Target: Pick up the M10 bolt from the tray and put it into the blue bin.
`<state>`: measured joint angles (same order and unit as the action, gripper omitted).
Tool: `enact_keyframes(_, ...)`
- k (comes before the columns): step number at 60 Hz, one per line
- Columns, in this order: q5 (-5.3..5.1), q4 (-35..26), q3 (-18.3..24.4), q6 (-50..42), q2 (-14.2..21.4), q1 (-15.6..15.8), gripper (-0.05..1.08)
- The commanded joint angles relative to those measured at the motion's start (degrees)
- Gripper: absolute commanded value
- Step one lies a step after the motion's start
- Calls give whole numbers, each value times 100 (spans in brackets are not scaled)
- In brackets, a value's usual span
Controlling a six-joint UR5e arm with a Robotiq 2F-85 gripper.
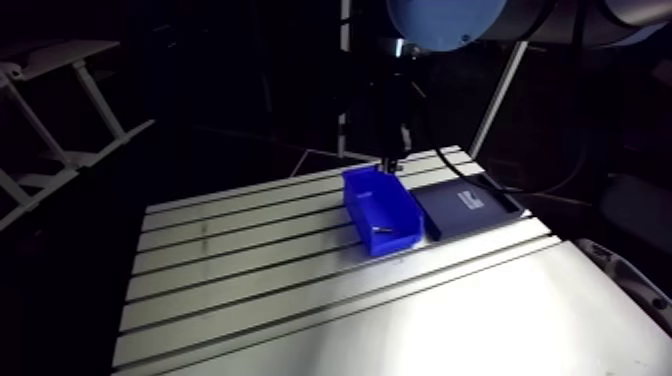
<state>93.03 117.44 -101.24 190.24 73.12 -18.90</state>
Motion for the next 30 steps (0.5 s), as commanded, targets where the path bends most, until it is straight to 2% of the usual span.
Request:
enact_keyframes(1,0,185,-22,-33,-281,50,106)
enact_keyframes(30,-10,484,-48,-86,-747,71,105)
